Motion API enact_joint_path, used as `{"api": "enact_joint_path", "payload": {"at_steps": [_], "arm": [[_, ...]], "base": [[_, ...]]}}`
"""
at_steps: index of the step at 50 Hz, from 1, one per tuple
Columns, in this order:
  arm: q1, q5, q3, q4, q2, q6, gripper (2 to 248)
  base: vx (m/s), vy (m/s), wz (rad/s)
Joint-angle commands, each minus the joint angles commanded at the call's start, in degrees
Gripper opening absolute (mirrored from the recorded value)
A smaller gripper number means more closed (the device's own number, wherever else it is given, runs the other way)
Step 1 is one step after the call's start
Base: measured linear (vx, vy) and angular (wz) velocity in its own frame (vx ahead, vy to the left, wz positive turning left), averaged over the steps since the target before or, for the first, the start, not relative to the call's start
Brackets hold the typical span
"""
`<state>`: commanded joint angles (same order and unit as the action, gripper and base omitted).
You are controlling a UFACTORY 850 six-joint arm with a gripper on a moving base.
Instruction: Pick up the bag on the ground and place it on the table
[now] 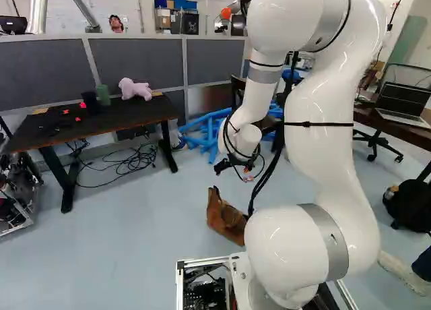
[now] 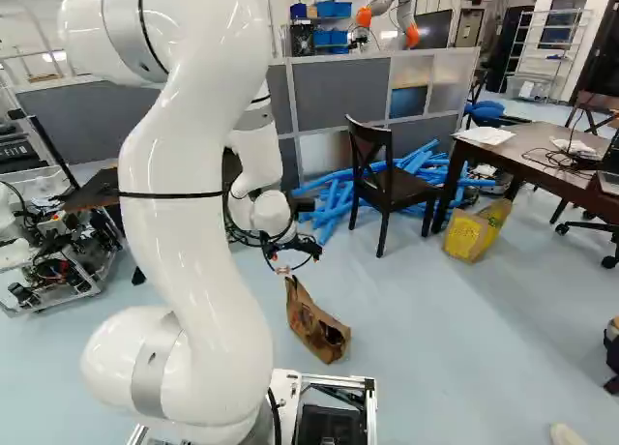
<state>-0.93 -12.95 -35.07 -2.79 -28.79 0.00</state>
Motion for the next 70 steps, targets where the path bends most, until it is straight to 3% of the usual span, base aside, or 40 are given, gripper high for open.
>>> {"api": "enact_joint_path", "payload": {"at_steps": [22,70], "arm": [[-1.3,4.5,-4.9,-5.1,-6.7,0.0,247],[-1.3,4.8,-14.0,-17.4,-19.6,-0.1,247]], "base": [[0.0,0.0,0.0],[0.0,0.0,0.0]]}}
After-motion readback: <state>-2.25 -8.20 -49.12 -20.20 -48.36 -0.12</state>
